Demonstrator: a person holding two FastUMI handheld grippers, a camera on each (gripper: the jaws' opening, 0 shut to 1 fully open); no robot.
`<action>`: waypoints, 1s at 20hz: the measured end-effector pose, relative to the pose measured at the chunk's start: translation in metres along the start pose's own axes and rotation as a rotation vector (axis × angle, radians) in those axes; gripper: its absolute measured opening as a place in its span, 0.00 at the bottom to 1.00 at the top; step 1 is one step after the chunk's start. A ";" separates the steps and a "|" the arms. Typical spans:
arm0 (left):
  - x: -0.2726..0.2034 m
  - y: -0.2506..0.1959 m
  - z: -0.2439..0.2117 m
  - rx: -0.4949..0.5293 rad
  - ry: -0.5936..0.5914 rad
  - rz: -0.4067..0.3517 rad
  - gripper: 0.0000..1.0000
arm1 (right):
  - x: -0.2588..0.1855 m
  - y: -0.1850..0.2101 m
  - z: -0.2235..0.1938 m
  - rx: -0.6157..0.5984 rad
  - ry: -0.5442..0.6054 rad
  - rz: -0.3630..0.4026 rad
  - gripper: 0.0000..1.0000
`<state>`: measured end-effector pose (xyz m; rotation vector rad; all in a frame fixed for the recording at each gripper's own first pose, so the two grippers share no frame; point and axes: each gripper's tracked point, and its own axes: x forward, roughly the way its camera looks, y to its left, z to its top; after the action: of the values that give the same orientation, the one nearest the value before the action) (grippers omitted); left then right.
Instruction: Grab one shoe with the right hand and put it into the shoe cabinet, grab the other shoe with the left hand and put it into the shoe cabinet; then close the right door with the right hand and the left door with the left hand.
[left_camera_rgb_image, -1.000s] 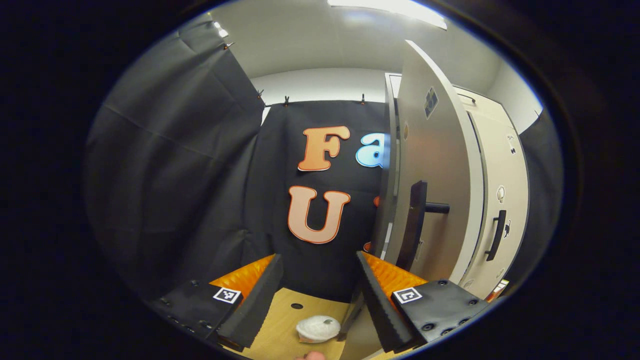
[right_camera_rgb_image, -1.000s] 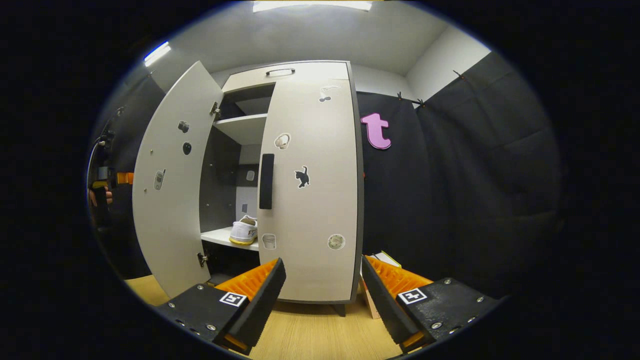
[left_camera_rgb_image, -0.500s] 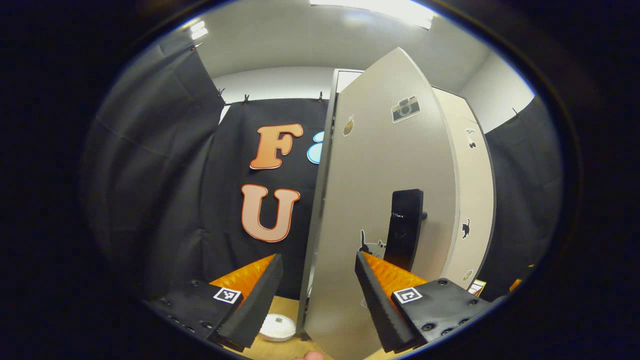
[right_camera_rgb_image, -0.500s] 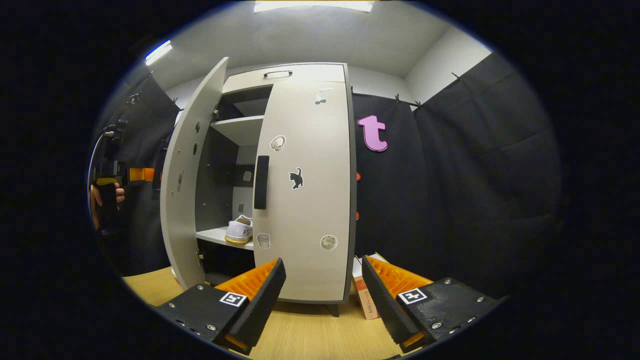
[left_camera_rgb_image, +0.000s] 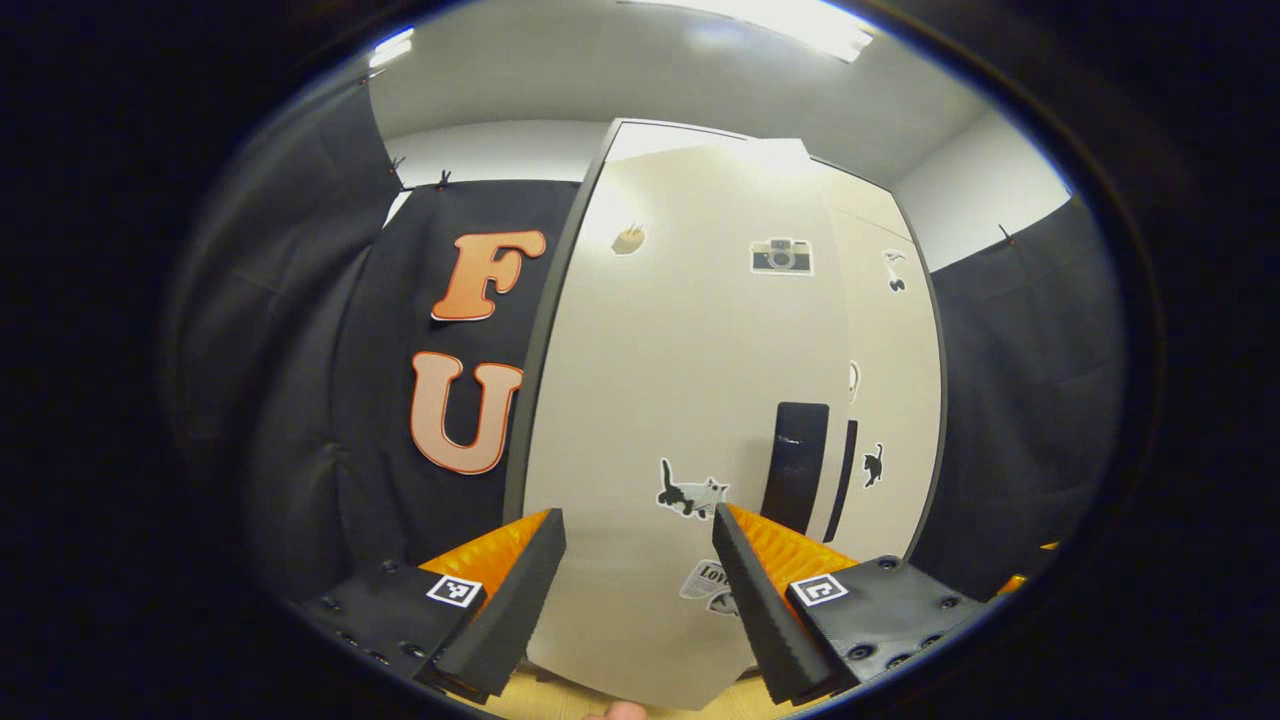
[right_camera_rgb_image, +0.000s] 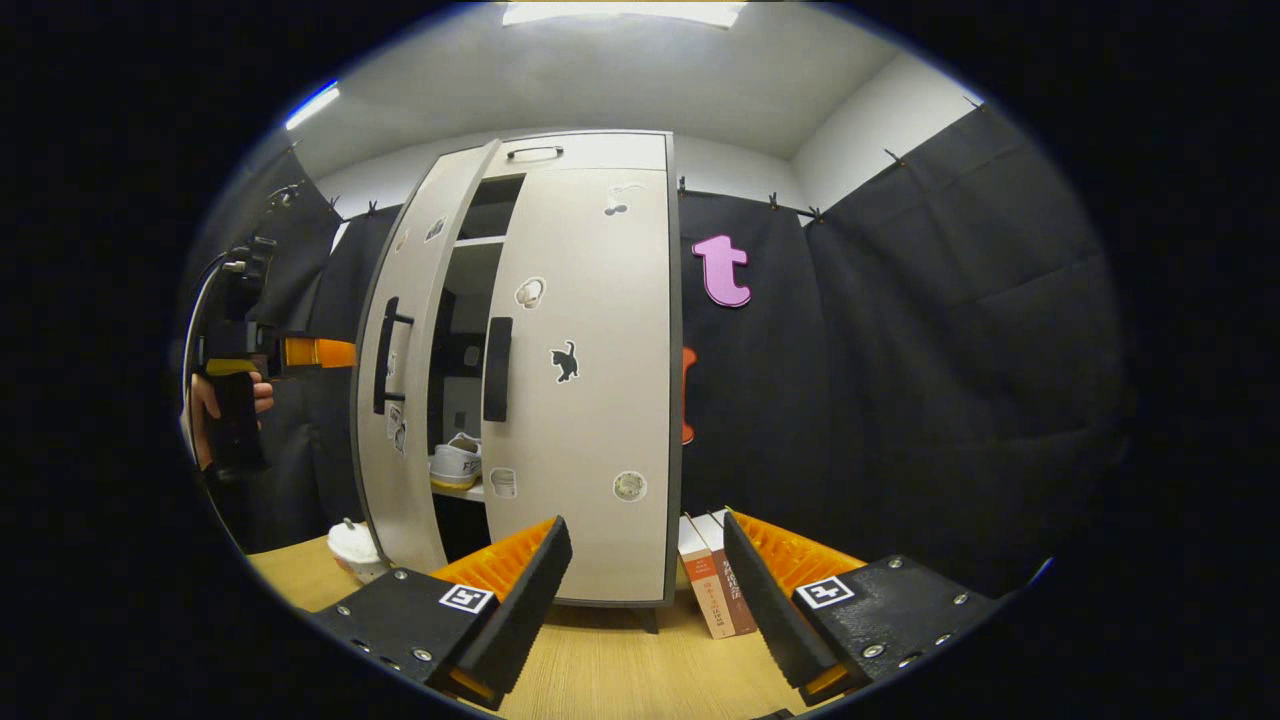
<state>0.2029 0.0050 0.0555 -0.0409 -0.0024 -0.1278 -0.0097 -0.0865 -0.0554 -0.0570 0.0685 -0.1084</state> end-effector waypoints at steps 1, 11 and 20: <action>0.003 -0.007 -0.002 0.002 0.003 -0.015 0.96 | -0.001 -0.002 -0.001 0.003 0.000 -0.005 0.94; 0.049 -0.034 -0.013 0.082 0.018 -0.021 0.96 | 0.001 -0.028 -0.004 0.025 -0.002 -0.070 0.94; 0.094 -0.040 -0.023 0.082 0.016 -0.024 0.96 | 0.004 -0.047 -0.003 0.036 -0.003 -0.108 0.94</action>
<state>0.2907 -0.0472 0.0345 0.0421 0.0081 -0.1515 -0.0115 -0.1335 -0.0563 -0.0253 0.0605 -0.2172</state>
